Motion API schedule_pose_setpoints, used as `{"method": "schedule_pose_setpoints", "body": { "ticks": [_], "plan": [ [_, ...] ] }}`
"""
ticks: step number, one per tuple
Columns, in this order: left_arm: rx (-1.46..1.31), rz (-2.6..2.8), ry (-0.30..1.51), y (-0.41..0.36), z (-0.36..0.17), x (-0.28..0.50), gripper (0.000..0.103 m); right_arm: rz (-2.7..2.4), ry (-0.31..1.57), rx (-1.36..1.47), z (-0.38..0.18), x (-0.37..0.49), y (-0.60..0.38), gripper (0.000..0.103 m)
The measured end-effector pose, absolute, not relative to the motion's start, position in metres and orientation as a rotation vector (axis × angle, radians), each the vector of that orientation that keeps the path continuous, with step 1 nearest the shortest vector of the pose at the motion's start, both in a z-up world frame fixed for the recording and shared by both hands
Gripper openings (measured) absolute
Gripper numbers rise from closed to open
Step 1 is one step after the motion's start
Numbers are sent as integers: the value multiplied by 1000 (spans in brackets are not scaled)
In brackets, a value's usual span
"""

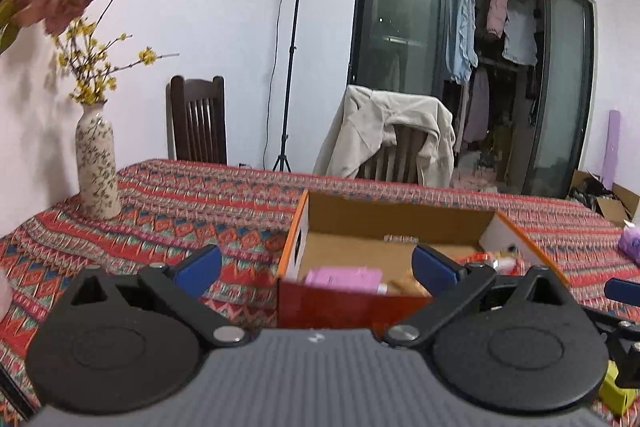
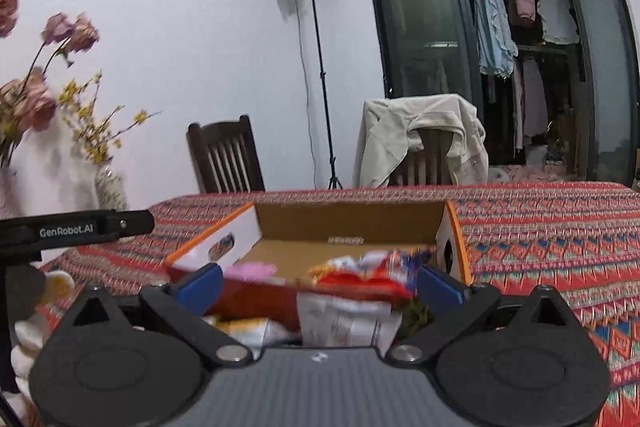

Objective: Organize snacks
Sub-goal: 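Lower the right gripper onto the cracker packet and close it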

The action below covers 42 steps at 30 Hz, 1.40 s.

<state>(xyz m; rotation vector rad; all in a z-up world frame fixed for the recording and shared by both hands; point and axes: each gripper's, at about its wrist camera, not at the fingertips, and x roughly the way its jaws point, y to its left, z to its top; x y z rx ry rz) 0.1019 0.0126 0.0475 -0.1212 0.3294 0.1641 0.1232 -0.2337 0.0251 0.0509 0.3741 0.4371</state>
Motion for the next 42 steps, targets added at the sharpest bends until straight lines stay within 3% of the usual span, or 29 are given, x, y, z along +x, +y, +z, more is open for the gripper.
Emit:
{"method": "schedule_pose_setpoints", "body": {
  "ticks": [11,35,39,42],
  "plan": [
    [-120,146,431,23,11,63,103,436,476,45,-6,83,-242,103],
    [-89,146,562,28,-14,-8,103,603,619,-50,-39,9,-191,103],
    [-104,159,573,34,-18,-17,103,627,628,-97,-50,7,-178,99],
    [-122,170,571,40,-17,-20,103,613,584,-170,-53,3,-171,86]
  ]
}}
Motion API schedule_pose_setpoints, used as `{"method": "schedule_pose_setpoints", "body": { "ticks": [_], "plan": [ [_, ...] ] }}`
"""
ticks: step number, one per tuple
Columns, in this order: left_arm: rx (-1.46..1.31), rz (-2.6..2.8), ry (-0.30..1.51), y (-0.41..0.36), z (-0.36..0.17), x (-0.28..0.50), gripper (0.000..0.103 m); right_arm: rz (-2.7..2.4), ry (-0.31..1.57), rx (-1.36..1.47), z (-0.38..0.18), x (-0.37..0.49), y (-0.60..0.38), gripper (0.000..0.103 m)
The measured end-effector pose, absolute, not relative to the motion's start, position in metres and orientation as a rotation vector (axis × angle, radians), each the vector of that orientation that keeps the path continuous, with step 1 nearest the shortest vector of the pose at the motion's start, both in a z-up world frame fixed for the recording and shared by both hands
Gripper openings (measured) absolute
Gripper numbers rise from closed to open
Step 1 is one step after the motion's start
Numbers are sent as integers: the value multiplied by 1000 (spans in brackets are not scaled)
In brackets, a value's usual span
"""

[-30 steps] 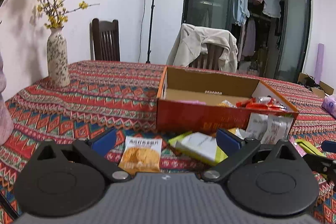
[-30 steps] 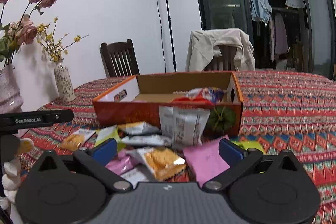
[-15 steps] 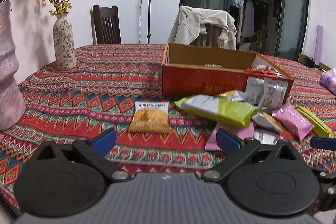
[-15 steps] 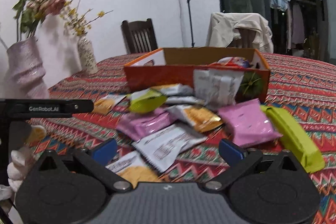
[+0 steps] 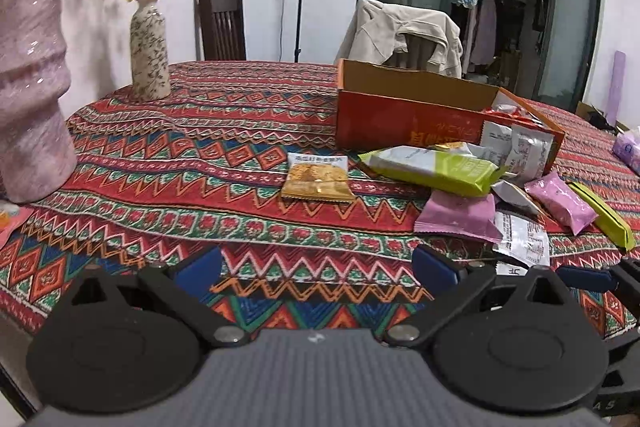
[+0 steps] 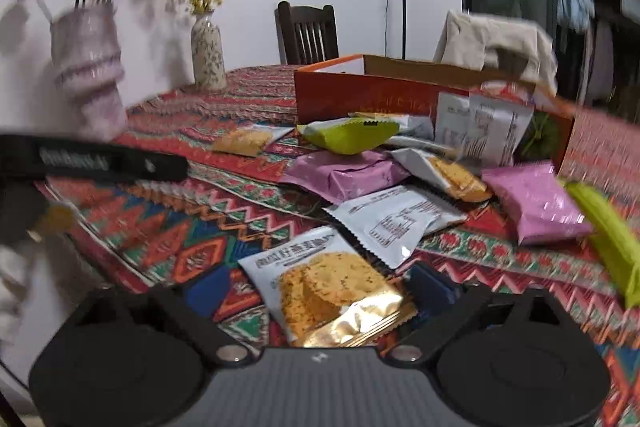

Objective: Organize snacks
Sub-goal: 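Lower the right gripper onto the cracker packet and close it, then lift the cracker packet with the right gripper toward the box while the left gripper approaches another cracker packet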

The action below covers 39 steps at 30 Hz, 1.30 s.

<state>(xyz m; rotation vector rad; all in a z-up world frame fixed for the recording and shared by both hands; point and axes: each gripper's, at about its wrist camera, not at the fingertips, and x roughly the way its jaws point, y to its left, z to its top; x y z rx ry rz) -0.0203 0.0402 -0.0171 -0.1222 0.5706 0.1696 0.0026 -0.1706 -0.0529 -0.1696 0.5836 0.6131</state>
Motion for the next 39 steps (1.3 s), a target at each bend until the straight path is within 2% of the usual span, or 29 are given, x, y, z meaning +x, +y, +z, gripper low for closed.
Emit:
{"method": "schedule_pose_setpoints", "body": {
  "ticks": [1,4,6,9,17,25,39],
  "plan": [
    [-126,173,567,42,-16,-21,103,627,582,-164,-51,1,-172,74],
    [-135,175,563,44,-15,-21,103,630,575,-182,-48,-2,-175,57],
    [-136,171,566,44,-16,-20,103,629,570,-187,-47,-3,-177,47],
    [-143,169,570,44,-17,-19,103,636,558,-193,-43,-6,-180,39],
    [-154,181,573,48,-15,-11,103,621,479,-113,-22,-5,-200,39],
    [-148,204,565,52,-7,9,103,495,442,-49,-11,31,-223,39],
    [-106,261,669,61,-10,101,103,394,398,-4,-2,81,-236,39]
  ]
}}
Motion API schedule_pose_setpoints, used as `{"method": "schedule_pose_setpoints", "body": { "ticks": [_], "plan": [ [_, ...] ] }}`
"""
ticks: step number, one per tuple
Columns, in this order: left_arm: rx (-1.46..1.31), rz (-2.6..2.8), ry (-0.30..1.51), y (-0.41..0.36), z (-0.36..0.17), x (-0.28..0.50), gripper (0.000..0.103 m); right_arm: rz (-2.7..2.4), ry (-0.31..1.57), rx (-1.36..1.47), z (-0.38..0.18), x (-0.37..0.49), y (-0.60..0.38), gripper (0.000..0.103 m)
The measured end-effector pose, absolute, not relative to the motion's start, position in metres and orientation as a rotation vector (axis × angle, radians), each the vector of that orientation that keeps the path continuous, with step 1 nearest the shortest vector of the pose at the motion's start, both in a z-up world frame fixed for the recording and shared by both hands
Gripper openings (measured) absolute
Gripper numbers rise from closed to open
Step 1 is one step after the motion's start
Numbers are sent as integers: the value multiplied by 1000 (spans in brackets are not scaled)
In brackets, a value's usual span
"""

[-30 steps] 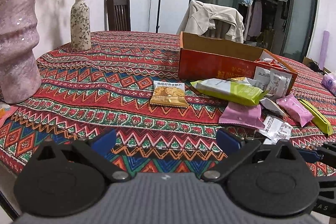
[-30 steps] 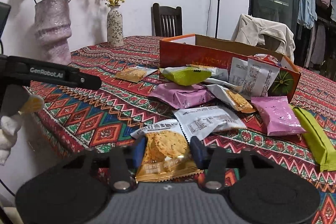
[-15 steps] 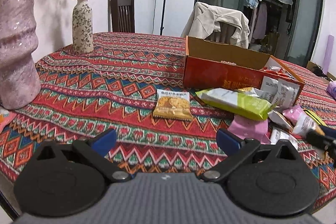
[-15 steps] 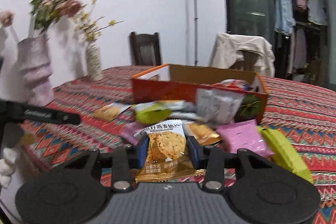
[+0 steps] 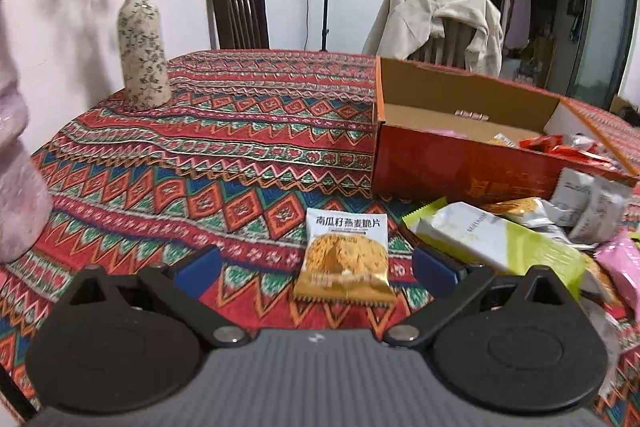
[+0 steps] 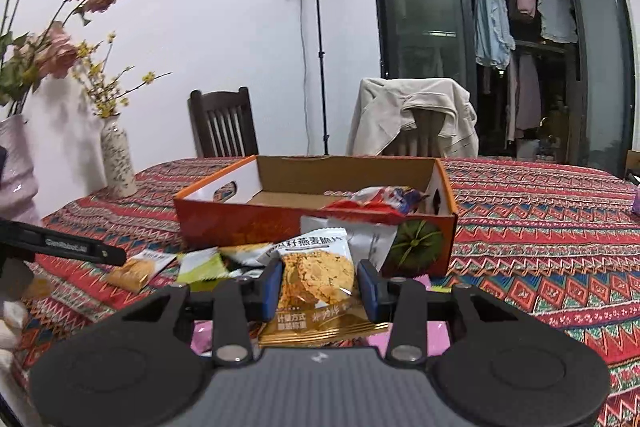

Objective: Organize snacks
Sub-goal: 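Lift the cracker packet with the right gripper toward the box while the left gripper approaches another cracker packet, then carry both cracker packets over the orange box and open both grippers inside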

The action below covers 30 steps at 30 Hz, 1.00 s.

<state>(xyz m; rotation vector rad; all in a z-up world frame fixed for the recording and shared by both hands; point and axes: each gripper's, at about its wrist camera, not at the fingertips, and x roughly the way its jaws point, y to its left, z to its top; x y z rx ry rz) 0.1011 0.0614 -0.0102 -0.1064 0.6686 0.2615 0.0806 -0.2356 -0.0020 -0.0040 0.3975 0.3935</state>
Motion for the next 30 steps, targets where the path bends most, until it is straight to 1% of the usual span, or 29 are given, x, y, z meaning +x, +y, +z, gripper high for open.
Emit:
{"method": "schedule_pose_setpoints", "body": {
  "ticks": [9,11,12,14,15,16,19,21,25,30],
  "plan": [
    [-59,244,770,53,-36,139,103,375,408,16,-5,101,-235,39],
    [-62,237,772,54,-40,141,101,379,413,19,-6,104,-234,39],
    [-66,236,768,54,-39,141,98,381,415,18,-6,105,-234,39],
    [-77,236,756,55,-38,140,84,386,414,16,-7,106,-232,39],
    [-79,243,750,55,-38,139,82,388,414,16,-7,106,-232,39],
    [-82,243,746,55,-37,138,76,391,414,15,-7,106,-232,39],
    [-92,227,733,56,-34,134,55,395,413,18,-7,107,-232,39],
    [-118,214,732,58,-31,132,52,398,412,19,-6,106,-232,39],
    [-128,219,714,60,-28,127,50,401,404,22,-5,105,-233,39],
    [-126,223,668,60,-17,118,50,401,391,23,-1,104,-234,39]
  ]
}}
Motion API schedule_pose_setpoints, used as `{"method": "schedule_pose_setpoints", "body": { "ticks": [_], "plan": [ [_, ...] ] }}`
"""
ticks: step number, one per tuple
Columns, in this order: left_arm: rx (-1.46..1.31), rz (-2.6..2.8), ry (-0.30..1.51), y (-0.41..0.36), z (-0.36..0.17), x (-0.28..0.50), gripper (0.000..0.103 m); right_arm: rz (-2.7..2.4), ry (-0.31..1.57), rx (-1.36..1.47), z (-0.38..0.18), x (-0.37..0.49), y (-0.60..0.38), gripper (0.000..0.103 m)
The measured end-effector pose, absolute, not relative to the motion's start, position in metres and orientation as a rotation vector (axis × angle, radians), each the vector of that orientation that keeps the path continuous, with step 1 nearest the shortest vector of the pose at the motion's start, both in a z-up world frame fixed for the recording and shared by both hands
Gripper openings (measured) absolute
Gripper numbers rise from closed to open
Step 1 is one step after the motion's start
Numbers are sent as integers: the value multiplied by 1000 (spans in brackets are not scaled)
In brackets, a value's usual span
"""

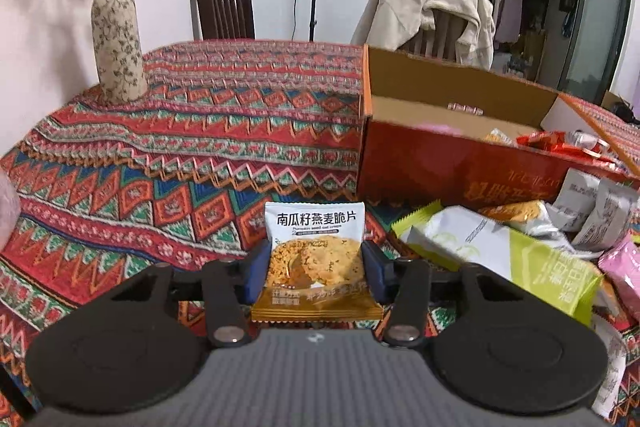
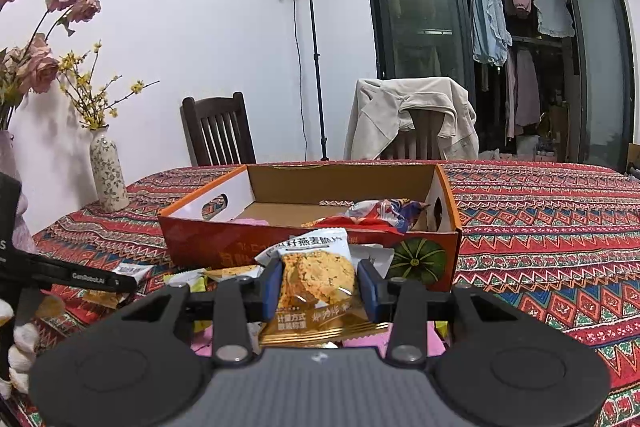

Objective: Organize snacks
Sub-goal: 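Carry both cracker packets over the orange box and open both grippers inside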

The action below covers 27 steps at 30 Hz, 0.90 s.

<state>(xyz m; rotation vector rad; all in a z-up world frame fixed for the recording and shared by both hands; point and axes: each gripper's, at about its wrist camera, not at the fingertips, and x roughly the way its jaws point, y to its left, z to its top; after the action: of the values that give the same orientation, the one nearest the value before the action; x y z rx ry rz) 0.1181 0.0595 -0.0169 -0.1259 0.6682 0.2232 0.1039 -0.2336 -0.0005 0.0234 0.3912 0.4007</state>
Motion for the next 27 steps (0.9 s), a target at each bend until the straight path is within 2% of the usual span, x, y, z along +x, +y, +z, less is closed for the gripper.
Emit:
{"method": "schedule_pose_setpoints", "body": {
  "ticks": [13,27],
  "plan": [
    [-101,191,529,41,28,112,50,405,353,22,15,106,-230,39],
    [-91,118,431,5,68,144,50,379,325,25,44,143,-218,39]
  ]
}}
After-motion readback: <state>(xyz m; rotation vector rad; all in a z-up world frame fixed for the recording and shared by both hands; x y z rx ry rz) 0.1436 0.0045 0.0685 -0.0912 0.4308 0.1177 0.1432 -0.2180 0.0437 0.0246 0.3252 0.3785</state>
